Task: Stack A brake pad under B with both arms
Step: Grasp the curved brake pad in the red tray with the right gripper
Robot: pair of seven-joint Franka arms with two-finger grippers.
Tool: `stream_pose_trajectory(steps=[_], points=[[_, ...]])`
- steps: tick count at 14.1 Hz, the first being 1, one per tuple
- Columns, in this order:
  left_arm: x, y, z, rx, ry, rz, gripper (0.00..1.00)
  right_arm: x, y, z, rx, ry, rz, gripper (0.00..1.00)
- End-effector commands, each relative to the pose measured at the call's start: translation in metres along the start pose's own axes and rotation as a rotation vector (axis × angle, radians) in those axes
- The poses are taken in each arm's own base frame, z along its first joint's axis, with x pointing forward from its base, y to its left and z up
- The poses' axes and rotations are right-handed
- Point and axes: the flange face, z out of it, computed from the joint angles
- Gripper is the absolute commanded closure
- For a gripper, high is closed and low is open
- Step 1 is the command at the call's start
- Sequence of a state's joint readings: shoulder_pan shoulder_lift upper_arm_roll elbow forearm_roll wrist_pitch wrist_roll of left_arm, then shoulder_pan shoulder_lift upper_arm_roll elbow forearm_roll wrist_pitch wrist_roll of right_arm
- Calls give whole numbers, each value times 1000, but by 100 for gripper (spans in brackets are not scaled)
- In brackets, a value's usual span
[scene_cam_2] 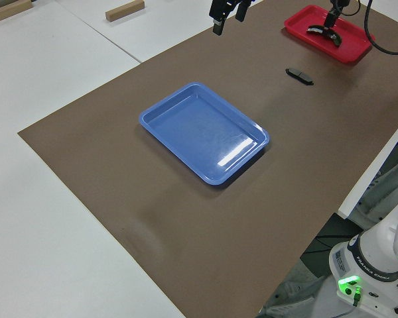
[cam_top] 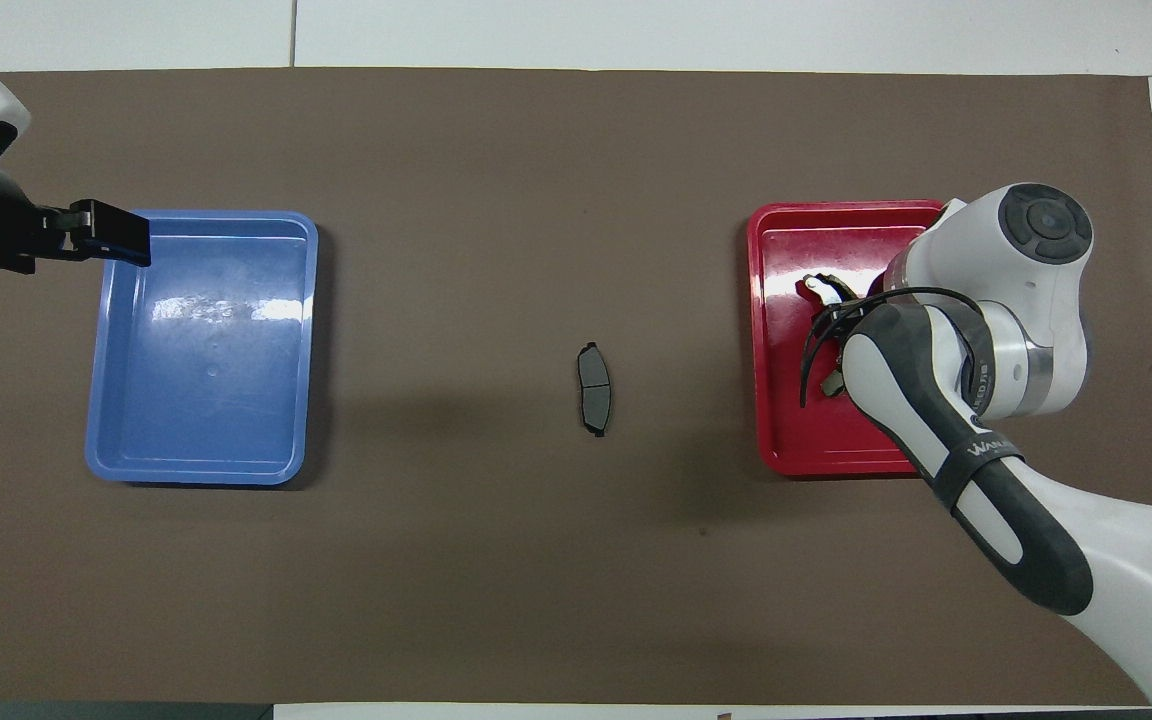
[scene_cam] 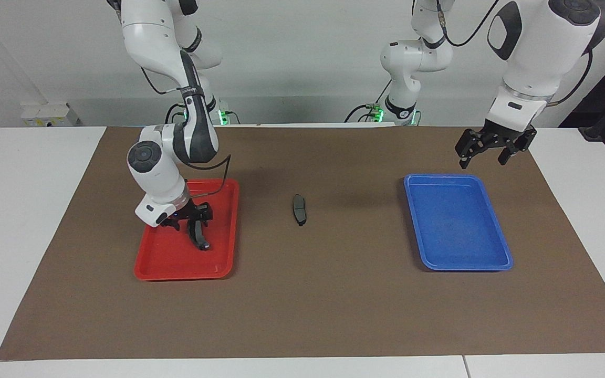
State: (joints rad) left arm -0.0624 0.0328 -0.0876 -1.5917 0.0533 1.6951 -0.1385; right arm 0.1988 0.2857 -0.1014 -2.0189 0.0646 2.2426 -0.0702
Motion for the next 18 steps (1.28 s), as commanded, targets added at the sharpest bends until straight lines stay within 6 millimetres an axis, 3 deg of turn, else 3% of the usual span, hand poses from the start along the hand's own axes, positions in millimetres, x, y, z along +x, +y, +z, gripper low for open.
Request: stream_pose_trajectory(steps=[1, 12, 15, 18], points=[[-8, -1, -3, -10, -5, 12, 1, -5, -3, 4, 16, -1, -5, 20], [-9, -10, -1, -8, -7, -5, 1, -10, -1, 13, 16, -18, -4, 48], [-10, -9, -1, -8, -8, -5, 1, -10, 0, 13, 16, -18, -4, 65], [-10, -8, -2, -9, -7, -4, 1, -10, 1, 11, 17, -19, -1, 92]])
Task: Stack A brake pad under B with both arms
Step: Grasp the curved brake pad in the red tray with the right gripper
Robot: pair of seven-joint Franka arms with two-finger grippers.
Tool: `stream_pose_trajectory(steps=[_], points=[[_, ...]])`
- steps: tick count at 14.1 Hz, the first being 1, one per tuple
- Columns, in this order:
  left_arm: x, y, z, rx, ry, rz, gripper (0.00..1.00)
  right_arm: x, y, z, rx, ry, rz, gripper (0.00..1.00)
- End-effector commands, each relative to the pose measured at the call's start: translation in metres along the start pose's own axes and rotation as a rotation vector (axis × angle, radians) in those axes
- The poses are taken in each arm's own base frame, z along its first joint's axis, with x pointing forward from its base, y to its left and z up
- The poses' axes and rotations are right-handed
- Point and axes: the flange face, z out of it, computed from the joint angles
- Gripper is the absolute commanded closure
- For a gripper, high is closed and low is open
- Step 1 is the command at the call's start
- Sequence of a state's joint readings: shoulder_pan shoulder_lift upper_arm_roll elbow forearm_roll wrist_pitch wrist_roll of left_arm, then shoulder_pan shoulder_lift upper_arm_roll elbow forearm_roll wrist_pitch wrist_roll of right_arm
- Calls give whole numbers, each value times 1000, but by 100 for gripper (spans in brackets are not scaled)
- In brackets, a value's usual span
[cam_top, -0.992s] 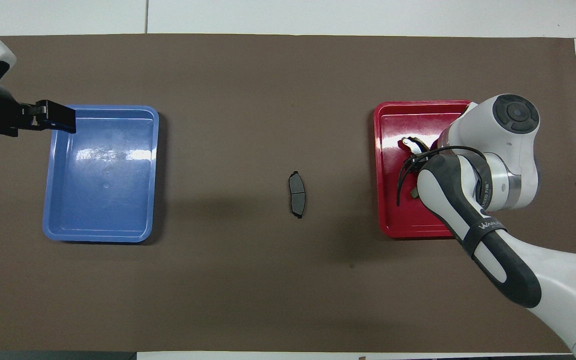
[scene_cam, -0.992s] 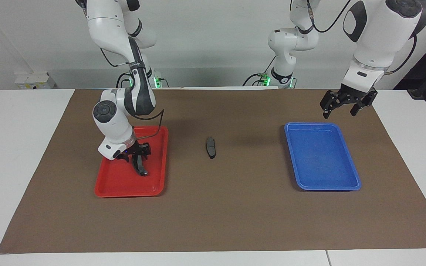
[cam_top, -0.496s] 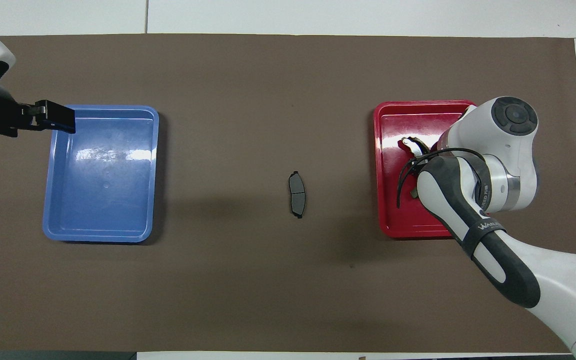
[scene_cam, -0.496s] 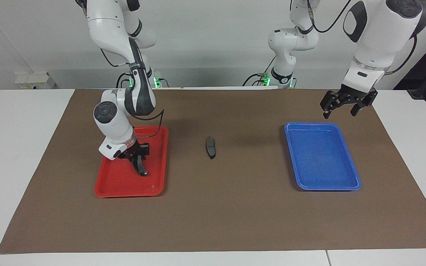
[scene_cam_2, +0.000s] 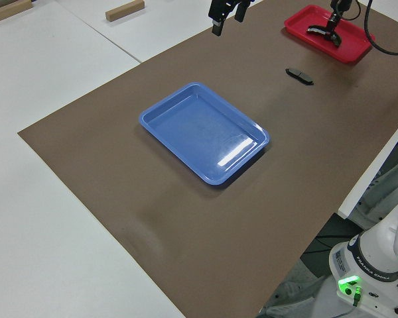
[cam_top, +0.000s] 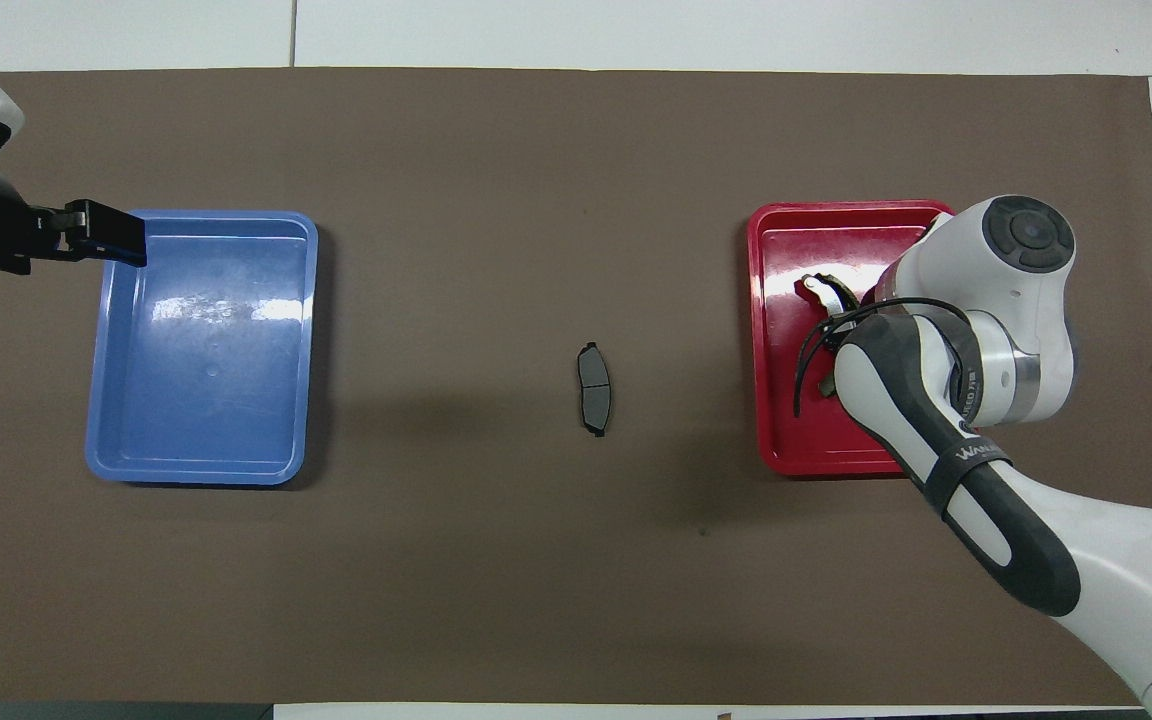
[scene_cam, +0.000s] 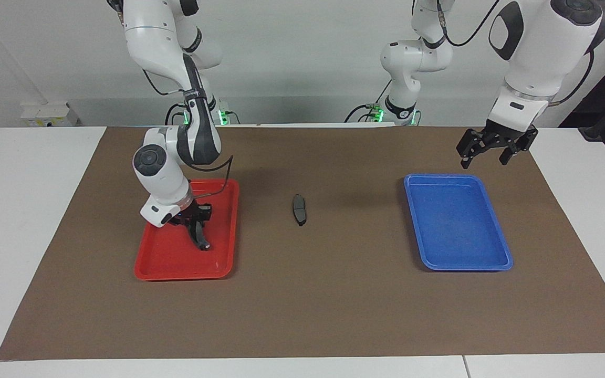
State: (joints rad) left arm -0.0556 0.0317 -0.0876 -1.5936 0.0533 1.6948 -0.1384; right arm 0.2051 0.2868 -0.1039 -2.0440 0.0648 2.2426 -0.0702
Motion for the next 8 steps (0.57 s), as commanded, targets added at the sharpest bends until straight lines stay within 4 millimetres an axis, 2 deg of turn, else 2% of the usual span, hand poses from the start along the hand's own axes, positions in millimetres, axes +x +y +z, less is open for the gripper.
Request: stream_pose_trajectory(steps=[1, 2, 4, 6, 7, 8], points=[[-10, -5, -2, -9, -5, 2, 1, -1, 4, -3, 18, 5, 2, 95], [-10, -4, -3, -10, -4, 2, 1, 1, 1, -8, 18, 11, -3, 95], [-10, -5, -2, -9, -5, 2, 1, 12, -8, -33, 21, 8, -14, 96], [-10, -4, -2, -9, -5, 3, 1, 22, -44, -59, 20, 11, -18, 96], [-10, -5, -2, -9, -5, 0, 1, 26, -75, -74, 18, 26, -14, 96], [-10, -4, -3, -10, -4, 0, 1, 29, -96, -85, 21, 43, -7, 96]])
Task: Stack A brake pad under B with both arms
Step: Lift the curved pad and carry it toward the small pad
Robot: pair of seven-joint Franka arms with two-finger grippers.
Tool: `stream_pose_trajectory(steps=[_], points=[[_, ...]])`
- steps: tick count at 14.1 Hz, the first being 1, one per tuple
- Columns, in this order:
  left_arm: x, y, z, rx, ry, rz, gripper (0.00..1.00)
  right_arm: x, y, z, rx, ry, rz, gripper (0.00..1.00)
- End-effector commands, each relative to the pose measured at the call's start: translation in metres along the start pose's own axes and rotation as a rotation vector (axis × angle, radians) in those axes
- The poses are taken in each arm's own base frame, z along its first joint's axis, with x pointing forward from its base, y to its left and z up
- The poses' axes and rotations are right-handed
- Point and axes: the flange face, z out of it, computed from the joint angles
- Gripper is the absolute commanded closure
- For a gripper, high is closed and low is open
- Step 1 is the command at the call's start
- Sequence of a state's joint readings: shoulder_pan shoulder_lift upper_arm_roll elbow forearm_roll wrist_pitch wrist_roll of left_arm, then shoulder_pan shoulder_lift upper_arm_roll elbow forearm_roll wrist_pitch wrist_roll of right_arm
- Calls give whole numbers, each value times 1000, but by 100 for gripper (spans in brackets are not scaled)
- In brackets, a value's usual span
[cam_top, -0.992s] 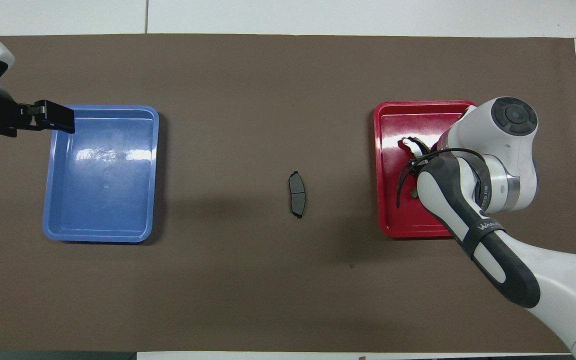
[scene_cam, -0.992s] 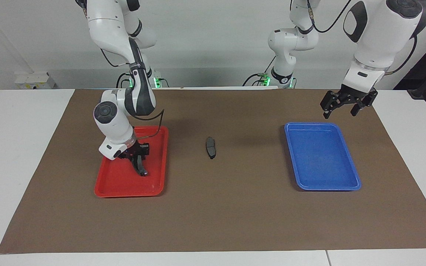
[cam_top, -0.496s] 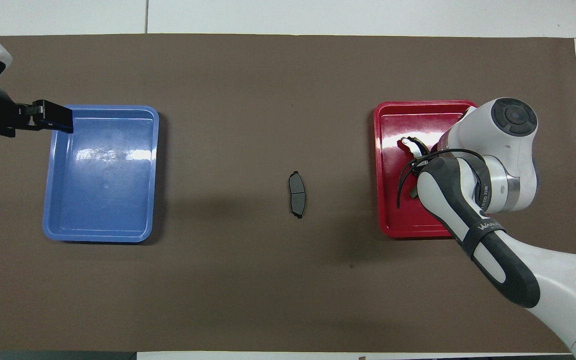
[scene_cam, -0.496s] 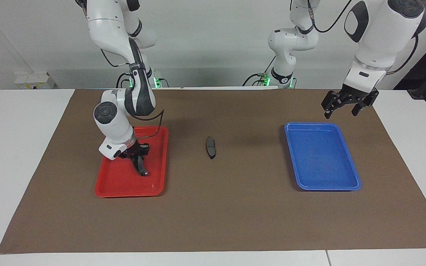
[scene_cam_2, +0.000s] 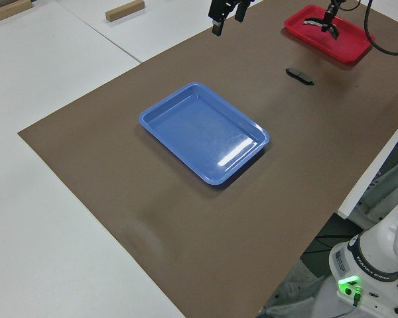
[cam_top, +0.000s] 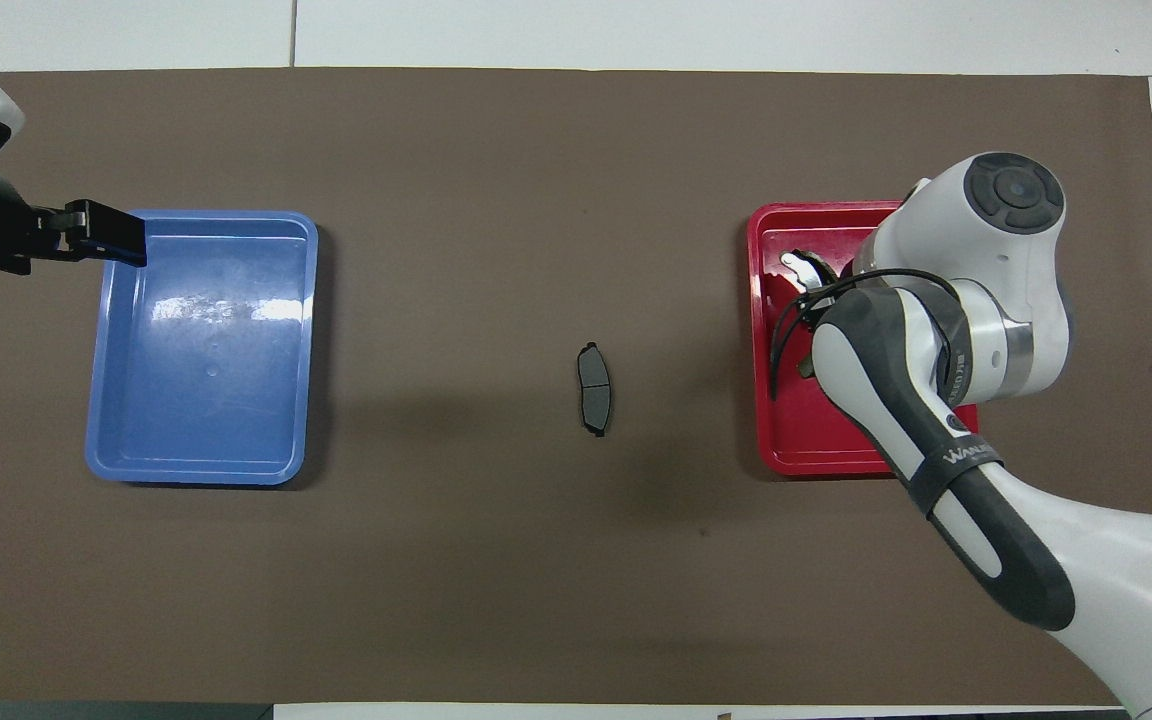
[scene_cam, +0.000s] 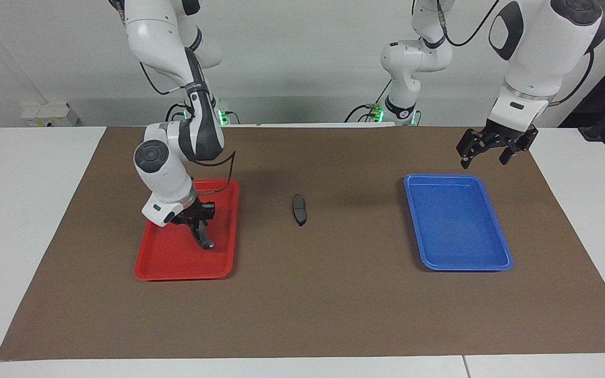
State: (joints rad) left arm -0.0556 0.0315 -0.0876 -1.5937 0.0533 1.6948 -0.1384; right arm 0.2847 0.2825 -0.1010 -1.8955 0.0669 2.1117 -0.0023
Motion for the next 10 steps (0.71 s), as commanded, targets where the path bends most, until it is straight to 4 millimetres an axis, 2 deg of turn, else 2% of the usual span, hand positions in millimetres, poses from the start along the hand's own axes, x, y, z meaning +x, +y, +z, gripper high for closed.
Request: stream_pose_trajectory(steps=[1, 3, 4, 7, 8, 10], points=[[-10, -4, -2, -9, -7, 0, 1, 12, -67, -33, 39, 35, 41, 96], [-11, -2, -2, -9, -13, 3, 1, 18, -112, -38, 61, 50, 50, 97], [-11, -3, -2, -8, -17, 2, 1, 20, -128, -39, 59, 56, 43, 97], [-11, 2, -2, -10, -10, 11, 1, 28, -186, -22, 52, 57, 10, 99], [-11, 3, -2, -10, -10, 12, 1, 27, -198, -13, 50, 57, 2, 99], [-12, 4, -1, -9, -16, 14, 1, 25, -210, 5, 41, 37, -2, 99]])
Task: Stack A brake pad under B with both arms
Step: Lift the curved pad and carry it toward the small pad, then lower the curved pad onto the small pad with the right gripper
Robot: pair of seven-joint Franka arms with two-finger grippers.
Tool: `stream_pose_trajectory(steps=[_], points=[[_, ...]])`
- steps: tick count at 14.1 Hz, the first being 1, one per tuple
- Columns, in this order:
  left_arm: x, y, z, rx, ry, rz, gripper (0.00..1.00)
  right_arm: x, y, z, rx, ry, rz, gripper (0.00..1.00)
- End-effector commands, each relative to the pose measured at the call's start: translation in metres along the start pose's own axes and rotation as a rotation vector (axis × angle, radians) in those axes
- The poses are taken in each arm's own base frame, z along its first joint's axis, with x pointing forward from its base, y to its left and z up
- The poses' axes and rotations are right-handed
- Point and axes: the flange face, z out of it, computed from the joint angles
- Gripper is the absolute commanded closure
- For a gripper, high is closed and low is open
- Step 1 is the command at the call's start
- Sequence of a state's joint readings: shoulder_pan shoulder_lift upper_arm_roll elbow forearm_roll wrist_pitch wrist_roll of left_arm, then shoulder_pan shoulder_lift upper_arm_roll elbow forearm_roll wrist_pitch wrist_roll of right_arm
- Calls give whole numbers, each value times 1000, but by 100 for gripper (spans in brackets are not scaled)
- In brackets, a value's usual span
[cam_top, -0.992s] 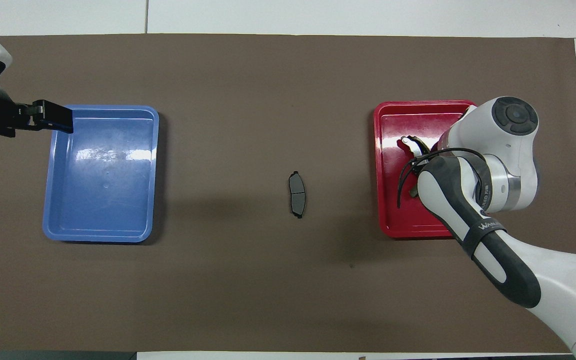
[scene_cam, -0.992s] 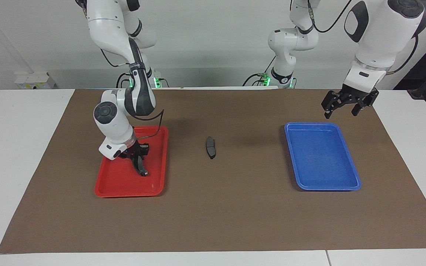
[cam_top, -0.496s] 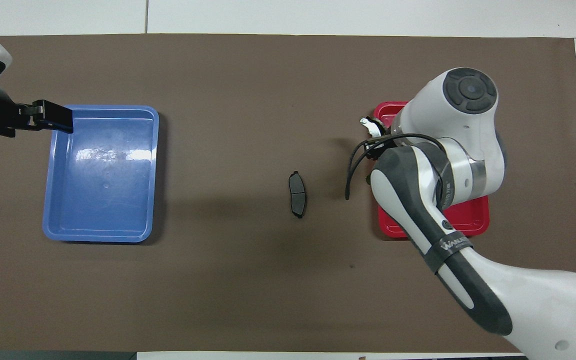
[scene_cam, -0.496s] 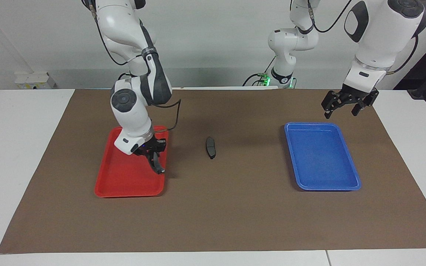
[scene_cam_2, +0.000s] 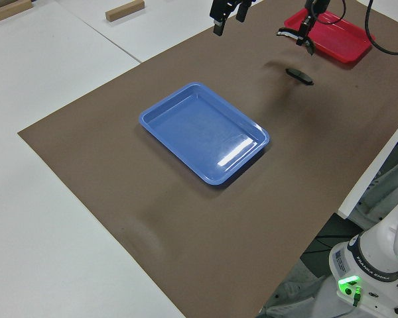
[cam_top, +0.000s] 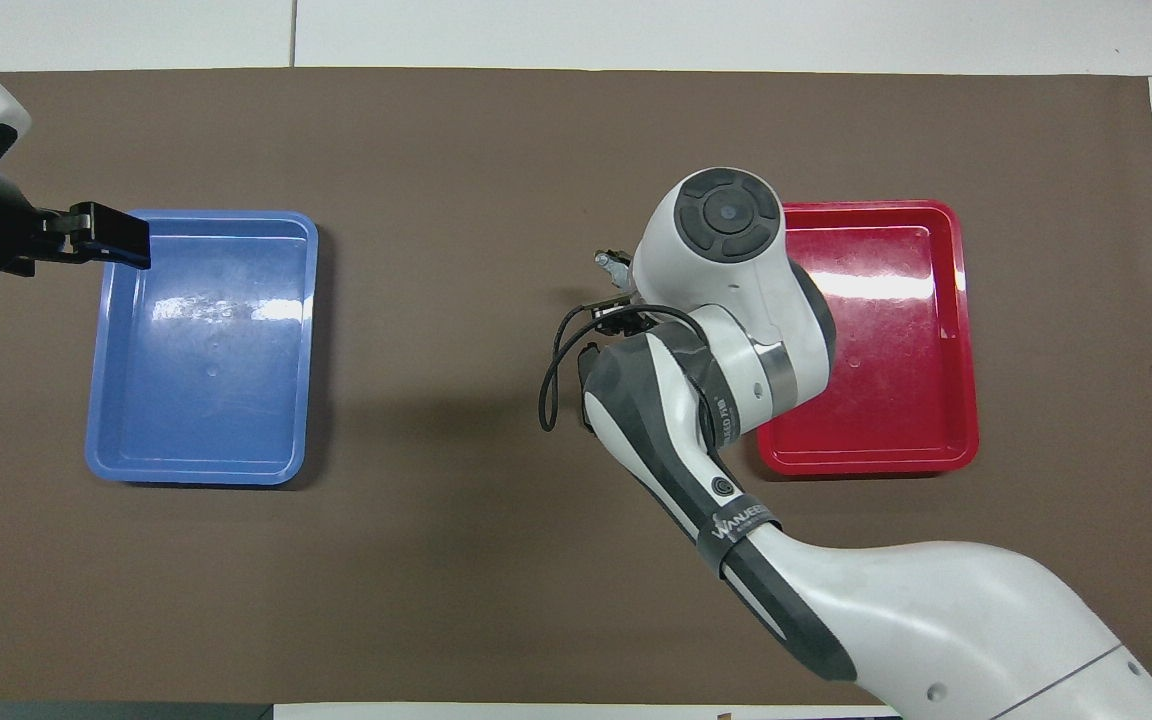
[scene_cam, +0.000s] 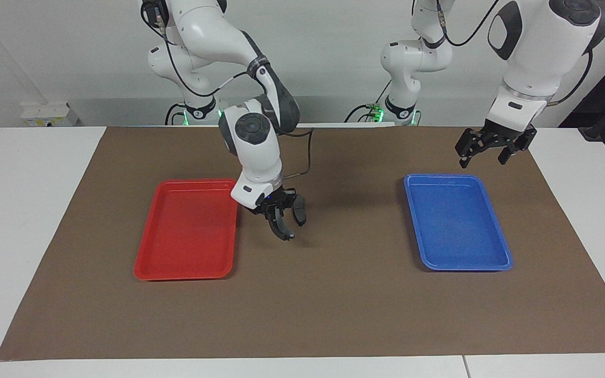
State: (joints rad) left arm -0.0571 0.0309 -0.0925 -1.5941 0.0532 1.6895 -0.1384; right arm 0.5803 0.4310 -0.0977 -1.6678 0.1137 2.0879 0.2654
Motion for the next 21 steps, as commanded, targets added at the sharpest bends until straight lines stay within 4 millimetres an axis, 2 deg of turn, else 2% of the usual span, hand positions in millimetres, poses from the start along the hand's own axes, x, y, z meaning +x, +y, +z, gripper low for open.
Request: stream_pose_trajectory(steps=[1, 4, 8, 10, 14, 15, 21], points=[[-11, 2, -2, -9, -11, 10, 1, 4, -18, 13, 24, -8, 17, 99], [-11, 2, -2, -9, -12, 12, 1, -9, -32, 28, 21, -44, -1, 99], [-12, 7, -2, -9, -13, 21, 1, -19, -35, 36, 15, -59, -5, 98], [-12, 9, -2, -10, -13, 26, 1, -26, -43, 40, 11, -69, 16, 98], [-14, 21, -2, -11, -14, 44, 1, -33, -46, 45, 31, -74, 54, 97], [-15, 21, -2, -11, -14, 47, 1, -37, -50, 49, 28, -80, 48, 96], [-15, 22, -2, -11, -12, 50, 1, -44, -46, 56, 26, -81, 53, 95]])
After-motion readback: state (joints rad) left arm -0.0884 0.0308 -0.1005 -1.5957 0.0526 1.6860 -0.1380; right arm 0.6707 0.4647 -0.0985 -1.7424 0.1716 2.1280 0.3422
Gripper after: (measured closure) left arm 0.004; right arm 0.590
